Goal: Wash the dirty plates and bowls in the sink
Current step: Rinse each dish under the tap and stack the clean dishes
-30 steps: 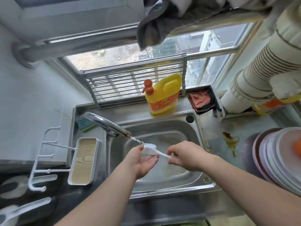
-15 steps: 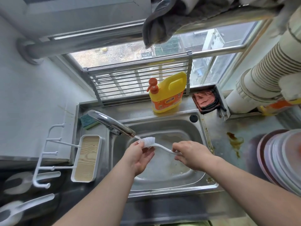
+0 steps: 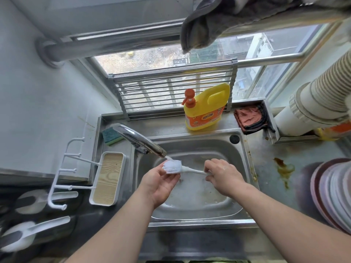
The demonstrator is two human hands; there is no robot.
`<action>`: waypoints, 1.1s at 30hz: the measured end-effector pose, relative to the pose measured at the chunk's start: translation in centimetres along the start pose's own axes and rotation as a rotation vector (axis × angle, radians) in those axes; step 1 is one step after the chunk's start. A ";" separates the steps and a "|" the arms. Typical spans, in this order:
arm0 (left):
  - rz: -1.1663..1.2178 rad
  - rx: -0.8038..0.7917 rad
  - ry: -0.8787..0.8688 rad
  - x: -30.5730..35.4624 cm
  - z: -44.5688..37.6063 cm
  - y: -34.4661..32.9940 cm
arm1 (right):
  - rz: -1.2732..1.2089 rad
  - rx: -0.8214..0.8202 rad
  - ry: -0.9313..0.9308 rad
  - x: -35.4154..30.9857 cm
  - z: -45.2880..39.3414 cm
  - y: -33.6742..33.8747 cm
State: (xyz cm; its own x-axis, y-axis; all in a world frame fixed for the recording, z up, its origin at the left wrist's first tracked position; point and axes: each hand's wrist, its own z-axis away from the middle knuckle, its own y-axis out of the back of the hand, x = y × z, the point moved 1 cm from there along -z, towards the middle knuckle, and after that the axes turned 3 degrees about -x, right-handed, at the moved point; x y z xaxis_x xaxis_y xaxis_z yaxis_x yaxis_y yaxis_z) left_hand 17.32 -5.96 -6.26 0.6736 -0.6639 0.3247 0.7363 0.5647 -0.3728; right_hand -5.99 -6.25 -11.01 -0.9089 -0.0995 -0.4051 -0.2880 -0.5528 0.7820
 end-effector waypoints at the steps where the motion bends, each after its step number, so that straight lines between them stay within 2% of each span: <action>1: -0.009 -0.013 0.011 -0.2 0.2 -0.3 | -0.012 0.005 -0.015 0.3 0.2 0.1; 6: -0.084 -0.064 0.073 -1.5 0.1 -1.6 | -0.065 0.019 -0.087 3.0 2.0 0.2; 9: -0.074 -0.080 0.093 -1.6 0.1 -2.0 | -0.058 0.007 -0.069 3.6 3.3 0.0; 15: -0.118 0.030 0.043 -0.6 0.1 0.2 | 0.048 -0.061 0.036 1.1 4.3 0.3; 20: -0.096 0.105 -0.017 1.0 -0.4 2.1 | 0.179 -0.007 0.054 -2.0 1.2 1.9; 24: -0.023 0.064 -0.094 2.3 -0.1 2.4 | 0.225 0.043 0.023 -4.0 -1.3 3.3; 29: -0.146 0.001 -0.124 1.8 0.1 1.8 | 0.273 0.102 -0.072 -3.4 -3.0 4.4; 33: -0.211 -0.026 -0.101 0.6 -0.1 0.6 | 0.288 0.053 -0.158 -1.5 -3.1 5.2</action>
State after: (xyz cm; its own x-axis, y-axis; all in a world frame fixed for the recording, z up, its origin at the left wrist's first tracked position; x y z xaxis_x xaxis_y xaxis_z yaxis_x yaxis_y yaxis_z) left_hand 18.20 -6.09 -6.41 0.5087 -0.7126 0.4832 0.8606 0.4046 -0.3093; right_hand -5.19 -11.50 -7.82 -0.9895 -0.1141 -0.0884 -0.0236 -0.4765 0.8789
